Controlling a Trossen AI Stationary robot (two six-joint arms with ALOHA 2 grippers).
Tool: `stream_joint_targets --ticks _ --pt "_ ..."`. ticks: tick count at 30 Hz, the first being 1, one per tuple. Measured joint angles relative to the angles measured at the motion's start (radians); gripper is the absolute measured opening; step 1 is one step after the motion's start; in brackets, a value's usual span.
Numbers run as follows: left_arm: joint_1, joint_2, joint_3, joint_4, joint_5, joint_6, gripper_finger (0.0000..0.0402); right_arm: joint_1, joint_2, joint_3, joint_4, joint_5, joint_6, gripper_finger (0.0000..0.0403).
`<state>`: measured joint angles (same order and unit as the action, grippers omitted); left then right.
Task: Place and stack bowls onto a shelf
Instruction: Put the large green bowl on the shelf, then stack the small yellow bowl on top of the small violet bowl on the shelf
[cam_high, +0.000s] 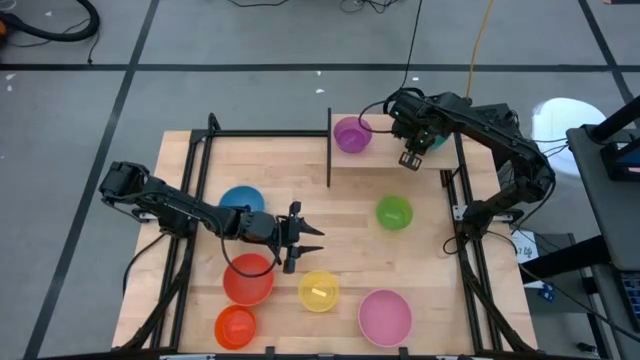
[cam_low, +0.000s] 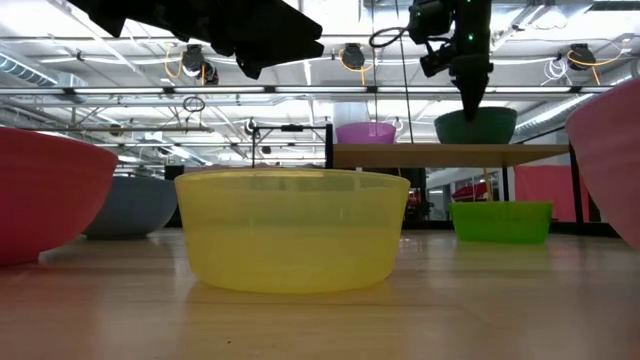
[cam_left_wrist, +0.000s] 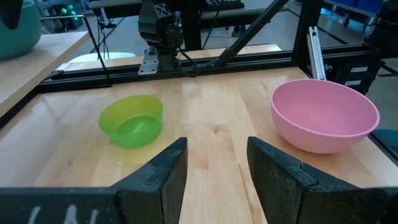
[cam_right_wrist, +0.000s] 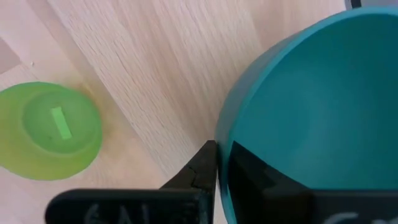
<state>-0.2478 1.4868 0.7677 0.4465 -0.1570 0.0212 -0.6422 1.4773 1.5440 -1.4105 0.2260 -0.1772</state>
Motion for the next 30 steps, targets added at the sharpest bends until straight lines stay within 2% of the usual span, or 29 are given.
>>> stream_joint_targets --ticks 8,17,21,26,30 --pt "0.0 0.0 0.0 0.0 0.0 0.002 0.0172 0.001 -0.015 0.001 -0.002 -0.019 0.005 0.009" --pt "0.001 0.0 0.0 -0.01 0.0 0.002 0.0172 0.07 -0.178 0.001 0.029 -0.019 0.126 0.0148" --pt "0.01 0.0 0.0 -0.01 0.001 0.002 0.0172 0.161 -0.261 0.001 0.042 -0.019 0.228 0.0155" --pt "0.017 0.0 0.0 -0.024 -0.001 0.0 0.0172 0.332 -0.334 0.001 0.08 -0.008 0.368 0.0155" --pt "0.025 0.0 0.0 -0.04 0.002 -0.004 0.0172 0.496 -0.345 0.001 0.12 0.084 0.458 0.0155"
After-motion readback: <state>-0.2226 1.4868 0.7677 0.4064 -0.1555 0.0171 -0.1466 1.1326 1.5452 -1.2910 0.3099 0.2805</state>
